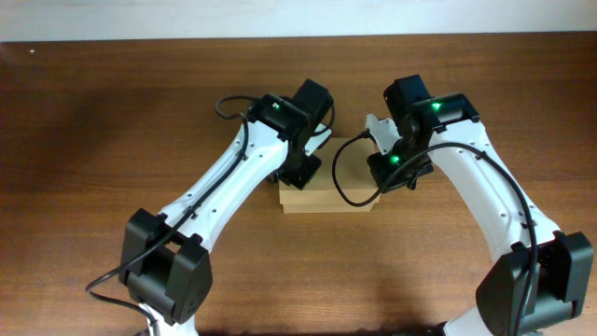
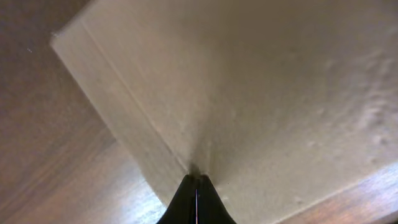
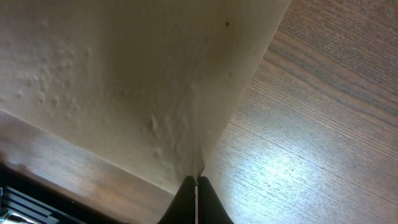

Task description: Pack container

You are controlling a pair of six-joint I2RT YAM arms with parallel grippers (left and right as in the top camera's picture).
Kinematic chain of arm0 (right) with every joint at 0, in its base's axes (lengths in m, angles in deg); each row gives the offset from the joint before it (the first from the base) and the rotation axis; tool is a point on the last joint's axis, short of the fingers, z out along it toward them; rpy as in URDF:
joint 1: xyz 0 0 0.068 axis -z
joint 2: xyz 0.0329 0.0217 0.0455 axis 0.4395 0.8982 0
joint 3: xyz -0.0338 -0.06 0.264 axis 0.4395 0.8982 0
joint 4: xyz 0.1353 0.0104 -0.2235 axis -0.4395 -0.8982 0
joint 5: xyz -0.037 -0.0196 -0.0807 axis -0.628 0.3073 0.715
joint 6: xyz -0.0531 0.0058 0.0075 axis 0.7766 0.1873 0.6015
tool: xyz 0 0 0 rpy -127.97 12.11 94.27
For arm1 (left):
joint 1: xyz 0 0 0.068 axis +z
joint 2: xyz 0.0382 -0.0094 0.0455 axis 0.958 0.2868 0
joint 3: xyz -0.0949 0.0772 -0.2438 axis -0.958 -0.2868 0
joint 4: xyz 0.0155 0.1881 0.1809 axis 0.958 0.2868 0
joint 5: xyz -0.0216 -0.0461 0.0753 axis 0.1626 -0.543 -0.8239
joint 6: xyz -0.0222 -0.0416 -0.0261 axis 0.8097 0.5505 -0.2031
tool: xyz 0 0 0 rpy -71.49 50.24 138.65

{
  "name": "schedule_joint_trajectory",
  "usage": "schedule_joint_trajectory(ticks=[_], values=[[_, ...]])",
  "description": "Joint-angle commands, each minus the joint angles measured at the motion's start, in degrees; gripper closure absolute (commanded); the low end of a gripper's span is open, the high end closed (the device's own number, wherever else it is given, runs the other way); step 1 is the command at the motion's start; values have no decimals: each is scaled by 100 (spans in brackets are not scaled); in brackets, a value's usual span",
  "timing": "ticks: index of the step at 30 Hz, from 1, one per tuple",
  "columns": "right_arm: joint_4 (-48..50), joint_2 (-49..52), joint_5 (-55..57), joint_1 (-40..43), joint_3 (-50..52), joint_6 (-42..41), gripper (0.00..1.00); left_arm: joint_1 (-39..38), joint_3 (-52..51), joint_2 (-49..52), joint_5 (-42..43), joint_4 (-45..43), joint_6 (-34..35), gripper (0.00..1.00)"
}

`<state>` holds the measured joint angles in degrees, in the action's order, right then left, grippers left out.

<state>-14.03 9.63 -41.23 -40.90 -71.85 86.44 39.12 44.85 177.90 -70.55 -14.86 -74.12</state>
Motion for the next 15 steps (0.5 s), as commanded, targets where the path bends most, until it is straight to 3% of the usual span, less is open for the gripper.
schedule_joint_trajectory(ticks=[1, 6, 15], values=[[-13, -127, -9, -66, 33, 42, 96, 24, -435, -151, -15, -105, 155, 98], [0, -127, -11, -79, 138, 42, 96, 24, -981, -151, 76, -505, 254, 98], [487, -116, 79, -691, 514, -13, 96, 24, -981, -151, 131, -638, 251, 98]])
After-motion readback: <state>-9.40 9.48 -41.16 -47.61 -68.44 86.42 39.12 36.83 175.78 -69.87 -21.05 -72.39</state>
